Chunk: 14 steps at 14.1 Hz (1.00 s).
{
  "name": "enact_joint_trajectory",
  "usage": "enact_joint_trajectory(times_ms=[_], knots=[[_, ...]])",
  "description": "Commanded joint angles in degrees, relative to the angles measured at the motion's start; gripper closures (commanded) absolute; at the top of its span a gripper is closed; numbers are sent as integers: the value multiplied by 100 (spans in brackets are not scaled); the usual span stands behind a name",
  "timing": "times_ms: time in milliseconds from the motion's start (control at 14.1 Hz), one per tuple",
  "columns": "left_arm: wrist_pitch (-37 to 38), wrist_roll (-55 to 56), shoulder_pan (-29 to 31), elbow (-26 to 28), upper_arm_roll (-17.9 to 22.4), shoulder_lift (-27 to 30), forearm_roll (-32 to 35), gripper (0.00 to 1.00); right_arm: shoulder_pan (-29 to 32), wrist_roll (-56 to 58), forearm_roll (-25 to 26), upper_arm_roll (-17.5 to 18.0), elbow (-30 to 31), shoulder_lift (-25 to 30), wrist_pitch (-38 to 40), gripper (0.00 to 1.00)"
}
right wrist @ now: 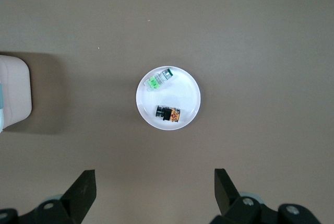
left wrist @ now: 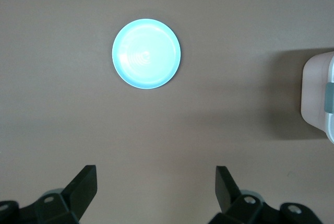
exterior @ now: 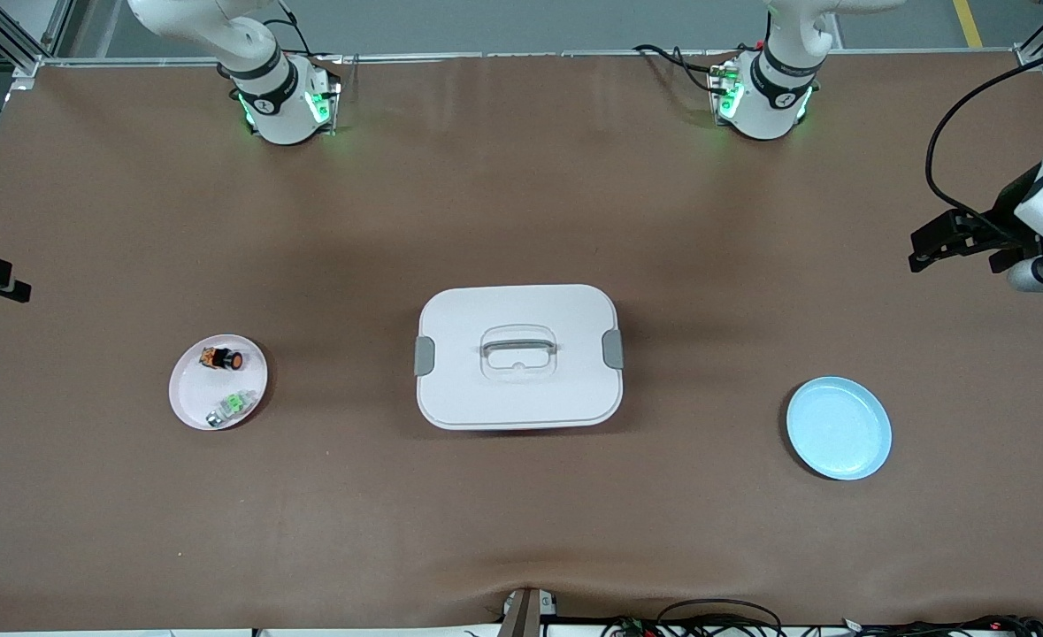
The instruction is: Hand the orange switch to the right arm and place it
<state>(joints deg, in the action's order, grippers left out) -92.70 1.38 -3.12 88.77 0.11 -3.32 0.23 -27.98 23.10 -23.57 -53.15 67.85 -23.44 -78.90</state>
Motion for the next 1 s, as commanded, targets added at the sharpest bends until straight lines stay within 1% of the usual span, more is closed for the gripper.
enact_joint_trajectory(times_ms=[0, 142, 284, 640, 853, 924], knots=[[129, 20, -13, -132, 15, -37, -23, 0, -242, -847, 212, -72, 80, 77, 190, 0], [129, 20, -13, -132, 15, -37, -23, 0, -576, -1237, 694, -64, 79, 77, 191, 0], [129, 20, -5, -132, 15, -37, -32, 0, -796, -1247, 740, -81, 79, 77, 165, 0], [129, 20, -5, -132, 15, -46, -23, 0, -788, -1247, 731, -81, 27, 68, 156, 0], [129, 20, -5, -132, 15, -46, -32, 0, -797, -1247, 696, -265, 27, 76, 156, 0], [138, 20, 4, -132, 15, -46, -32, 0, -806, -1247, 705, -266, 27, 77, 208, 0]])
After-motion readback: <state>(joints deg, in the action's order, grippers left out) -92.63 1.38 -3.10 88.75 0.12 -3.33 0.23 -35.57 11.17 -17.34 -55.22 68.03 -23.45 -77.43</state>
